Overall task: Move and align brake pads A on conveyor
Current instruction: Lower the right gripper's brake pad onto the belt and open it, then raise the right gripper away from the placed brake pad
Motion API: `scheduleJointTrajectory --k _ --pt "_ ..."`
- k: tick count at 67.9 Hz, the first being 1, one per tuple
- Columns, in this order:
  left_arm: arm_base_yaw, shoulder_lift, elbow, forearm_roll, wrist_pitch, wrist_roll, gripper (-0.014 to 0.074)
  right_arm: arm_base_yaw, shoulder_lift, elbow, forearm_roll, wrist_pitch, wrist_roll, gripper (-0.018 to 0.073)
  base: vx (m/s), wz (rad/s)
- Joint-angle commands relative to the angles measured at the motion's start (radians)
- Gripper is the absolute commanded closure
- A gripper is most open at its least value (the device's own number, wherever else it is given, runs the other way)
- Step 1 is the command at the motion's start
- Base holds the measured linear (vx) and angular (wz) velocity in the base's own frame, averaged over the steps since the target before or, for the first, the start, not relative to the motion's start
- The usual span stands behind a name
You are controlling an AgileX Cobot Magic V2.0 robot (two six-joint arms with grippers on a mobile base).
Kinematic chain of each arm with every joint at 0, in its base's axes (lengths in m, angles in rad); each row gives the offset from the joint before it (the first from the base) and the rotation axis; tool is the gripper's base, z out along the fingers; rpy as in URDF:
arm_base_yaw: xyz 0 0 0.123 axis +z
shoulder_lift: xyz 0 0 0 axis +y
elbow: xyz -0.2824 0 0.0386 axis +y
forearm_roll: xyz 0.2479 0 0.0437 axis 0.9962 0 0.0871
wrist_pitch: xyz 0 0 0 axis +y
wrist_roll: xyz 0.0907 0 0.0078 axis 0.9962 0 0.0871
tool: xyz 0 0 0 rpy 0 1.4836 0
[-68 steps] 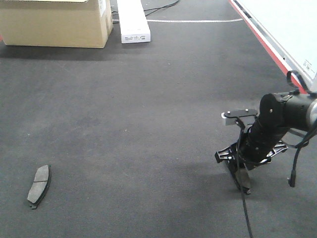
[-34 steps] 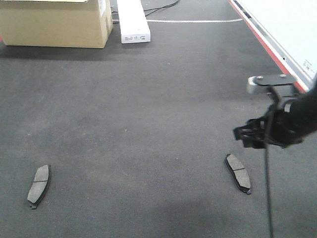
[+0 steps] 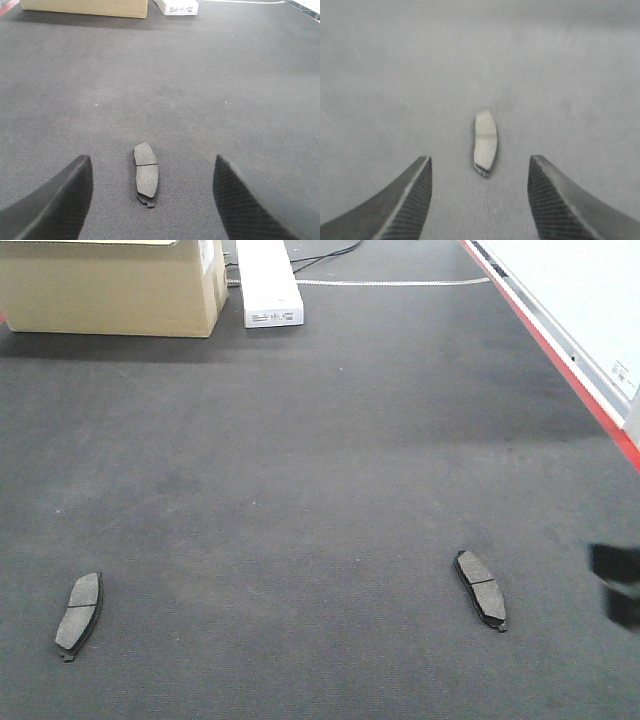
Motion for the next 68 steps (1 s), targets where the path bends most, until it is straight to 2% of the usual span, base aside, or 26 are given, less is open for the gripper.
scheduleJointTrajectory --k 1,15,29,68 --pt "-0.004 0.011 -0.026 -0.003 -0.066 0.002 0.0094 -0.001 -0.141 0.024 -0.001 -0.069 0.001 0.0141 0.0 0.0" --pt "-0.004 0.011 -0.026 -0.003 -0.066 0.002 0.0094 -0.001 -0.38 0.144 -0.002 -0.094 0.0 0.0141 0.0 0.0" --pt "-0.004 0.011 -0.026 -0.003 -0.066 0.002 0.0094 -0.001 -0.546 0.265 -0.003 -0.228 0.0 0.0141 0.0 0.0" --pt "-0.004 0.011 -0.026 -0.003 -0.066 0.002 0.0094 -0.001 -0.579 0.273 -0.004 -0.239 0.0 0.0141 0.0 0.0"
